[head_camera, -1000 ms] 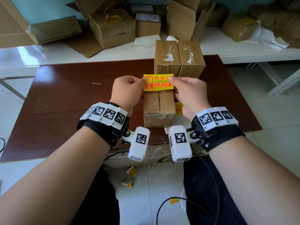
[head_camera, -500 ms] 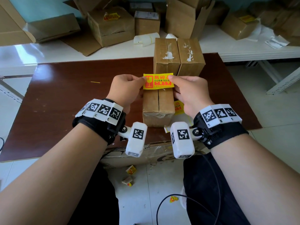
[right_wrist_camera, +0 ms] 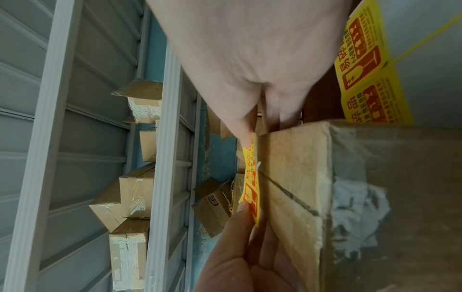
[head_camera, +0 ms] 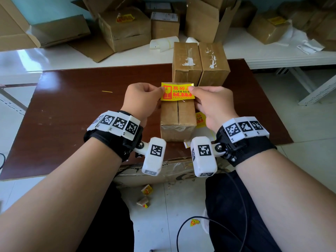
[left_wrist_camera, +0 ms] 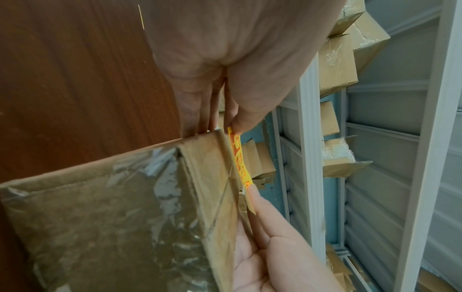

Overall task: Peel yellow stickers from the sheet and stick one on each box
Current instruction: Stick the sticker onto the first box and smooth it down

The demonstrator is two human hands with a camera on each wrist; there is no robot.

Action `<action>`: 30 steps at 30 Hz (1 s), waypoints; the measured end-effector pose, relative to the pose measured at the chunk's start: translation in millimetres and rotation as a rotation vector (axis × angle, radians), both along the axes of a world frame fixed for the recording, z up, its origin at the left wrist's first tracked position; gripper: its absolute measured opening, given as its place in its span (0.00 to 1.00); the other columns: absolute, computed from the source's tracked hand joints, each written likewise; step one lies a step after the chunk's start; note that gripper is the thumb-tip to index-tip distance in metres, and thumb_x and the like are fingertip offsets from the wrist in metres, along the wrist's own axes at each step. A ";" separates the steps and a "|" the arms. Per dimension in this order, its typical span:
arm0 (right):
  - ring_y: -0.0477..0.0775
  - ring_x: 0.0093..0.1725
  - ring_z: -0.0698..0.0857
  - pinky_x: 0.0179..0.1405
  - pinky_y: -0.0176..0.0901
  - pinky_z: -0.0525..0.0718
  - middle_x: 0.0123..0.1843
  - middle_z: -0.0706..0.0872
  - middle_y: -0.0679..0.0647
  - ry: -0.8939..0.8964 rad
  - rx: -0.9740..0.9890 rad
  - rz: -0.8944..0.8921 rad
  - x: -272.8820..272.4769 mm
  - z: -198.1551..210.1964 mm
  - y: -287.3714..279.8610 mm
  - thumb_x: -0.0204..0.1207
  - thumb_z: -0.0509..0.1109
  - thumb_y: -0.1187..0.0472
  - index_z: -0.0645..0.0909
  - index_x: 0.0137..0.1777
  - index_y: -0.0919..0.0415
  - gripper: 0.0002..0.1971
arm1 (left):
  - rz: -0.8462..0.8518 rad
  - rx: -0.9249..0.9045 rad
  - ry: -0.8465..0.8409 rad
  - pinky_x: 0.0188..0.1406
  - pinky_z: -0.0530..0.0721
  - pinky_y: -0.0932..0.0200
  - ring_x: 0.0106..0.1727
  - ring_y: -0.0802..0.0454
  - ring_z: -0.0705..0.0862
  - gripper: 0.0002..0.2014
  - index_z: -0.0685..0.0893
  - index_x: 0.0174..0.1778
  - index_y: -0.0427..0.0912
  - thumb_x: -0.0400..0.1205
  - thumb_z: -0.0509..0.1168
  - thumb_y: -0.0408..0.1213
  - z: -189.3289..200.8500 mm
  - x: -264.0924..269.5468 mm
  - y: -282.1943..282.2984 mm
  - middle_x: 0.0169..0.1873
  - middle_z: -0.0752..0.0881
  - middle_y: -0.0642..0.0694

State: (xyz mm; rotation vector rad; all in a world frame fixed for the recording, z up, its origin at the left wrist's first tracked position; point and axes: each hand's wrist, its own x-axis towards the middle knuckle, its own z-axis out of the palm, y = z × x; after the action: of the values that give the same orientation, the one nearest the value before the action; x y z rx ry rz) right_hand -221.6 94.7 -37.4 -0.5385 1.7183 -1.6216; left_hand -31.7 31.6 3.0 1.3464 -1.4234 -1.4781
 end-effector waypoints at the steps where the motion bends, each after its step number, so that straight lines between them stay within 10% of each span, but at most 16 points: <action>1: 0.64 0.58 0.98 0.67 0.66 0.94 0.49 0.99 0.58 0.002 0.000 0.001 -0.5 -1.1 -0.4 0.72 0.91 0.58 0.98 0.49 0.59 0.09 | -0.003 -0.007 -0.007 0.56 0.94 0.34 0.39 0.45 0.88 0.15 0.87 0.32 0.44 0.85 0.77 0.39 -0.3 0.1 0.1 0.37 0.90 0.39; 30: 0.56 0.55 0.98 0.65 0.64 0.95 0.44 0.99 0.51 0.185 0.053 -0.024 4.4 0.2 0.2 0.72 0.91 0.56 0.97 0.40 0.52 0.05 | 0.003 -0.179 -0.180 0.46 0.94 0.45 0.33 0.52 0.87 0.12 0.92 0.40 0.39 0.86 0.76 0.42 -1.9 -1.1 1.4 0.37 0.93 0.37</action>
State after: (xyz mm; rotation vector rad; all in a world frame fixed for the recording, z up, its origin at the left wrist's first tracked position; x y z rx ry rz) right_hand -217.2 94.9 -37.2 -0.6620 1.9033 -1.5794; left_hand -32.8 33.1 1.1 1.3952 -1.6242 -1.2193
